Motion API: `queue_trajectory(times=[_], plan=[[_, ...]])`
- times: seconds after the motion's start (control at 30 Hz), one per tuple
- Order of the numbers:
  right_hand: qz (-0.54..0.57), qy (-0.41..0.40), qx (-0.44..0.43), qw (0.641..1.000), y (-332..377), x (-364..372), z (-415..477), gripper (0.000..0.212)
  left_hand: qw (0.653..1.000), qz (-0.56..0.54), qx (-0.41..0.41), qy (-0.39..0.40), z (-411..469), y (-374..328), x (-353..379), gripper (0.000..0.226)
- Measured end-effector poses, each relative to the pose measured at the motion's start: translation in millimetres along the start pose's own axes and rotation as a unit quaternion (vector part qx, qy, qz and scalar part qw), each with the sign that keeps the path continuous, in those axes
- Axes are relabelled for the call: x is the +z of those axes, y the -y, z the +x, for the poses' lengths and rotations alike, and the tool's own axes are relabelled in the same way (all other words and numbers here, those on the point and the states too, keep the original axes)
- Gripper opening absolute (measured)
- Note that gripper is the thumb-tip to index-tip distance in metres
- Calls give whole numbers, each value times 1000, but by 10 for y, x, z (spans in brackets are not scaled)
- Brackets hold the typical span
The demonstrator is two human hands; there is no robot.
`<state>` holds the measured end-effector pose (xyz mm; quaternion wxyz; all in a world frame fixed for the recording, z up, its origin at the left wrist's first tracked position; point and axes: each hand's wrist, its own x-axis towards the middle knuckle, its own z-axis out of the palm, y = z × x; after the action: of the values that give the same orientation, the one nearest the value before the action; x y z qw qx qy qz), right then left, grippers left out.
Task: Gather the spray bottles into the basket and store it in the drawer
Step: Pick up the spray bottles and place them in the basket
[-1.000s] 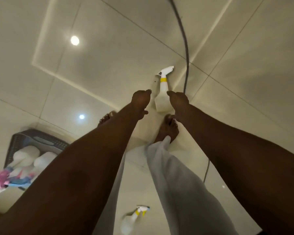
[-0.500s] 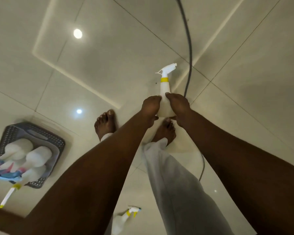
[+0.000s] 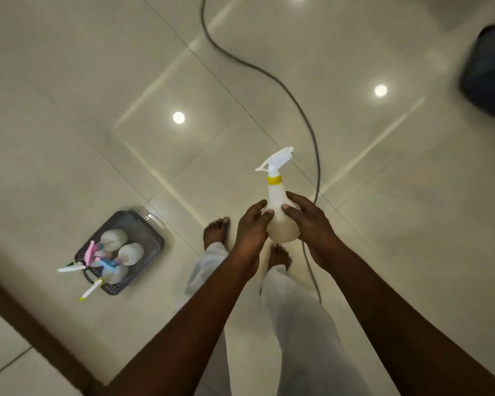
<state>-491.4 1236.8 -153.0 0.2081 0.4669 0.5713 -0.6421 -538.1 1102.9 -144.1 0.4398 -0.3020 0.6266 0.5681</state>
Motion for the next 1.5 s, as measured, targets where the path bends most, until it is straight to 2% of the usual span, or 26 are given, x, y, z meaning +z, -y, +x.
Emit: queue_trajectory(times=[0.13, 0.3, 0.47, 0.57, 0.73, 0.9, 1.07, 1.2, 1.27, 1.37, 1.5], plan=[[-54, 81, -38, 995, 462, 236, -567, 43, 996, -65, 40, -55, -661, -215, -276, 44], [-134, 190, -50, 971, 853, 688, -1094, 45, 980, -142, 69, -122, -1319, -304, -785, 45], [-236, 262, -32, 935, 1034, 1400, -1393, 58, 959, -208, 72, -179, -1723, -250, -1374, 52], [-304, 292, -46, 906, 1052, 1928, -1491, 67, 935, -267, 77, -221, -1847, -149, -1790, 58], [-425, 349, -97, 830, 1036, 2779, -1575, 91, 869, -399, 47, -290, -1854, 26, -2476, 48], [-517, 388, -182, 741, 1020, 3521, -1650, 90, 789, -539, 14, -296, -1748, 208, -2986, 38], [-607, 455, -234, 608, 1010, 4162, -1591, 77, 728, -621, 26, -290, -1702, 282, -3312, 37], [-655, 506, -255, 500, 963, 4639, -1413, 74, 699, -630, 12, -338, -1567, 243, -3536, 39], [-666, 528, -260, 457, 915, 4863, -1236, 75, 676, -640, 0, -365, -1392, 229, -3641, 41], [-686, 532, -244, 433, 852, 5210, -942, 76, 658, -646, -16, -387, -1072, 206, -3811, 42], [-681, 550, -252, 412, 678, 5580, -399, 71, 648, -670, 0, -361, -466, 285, -3974, 44]])
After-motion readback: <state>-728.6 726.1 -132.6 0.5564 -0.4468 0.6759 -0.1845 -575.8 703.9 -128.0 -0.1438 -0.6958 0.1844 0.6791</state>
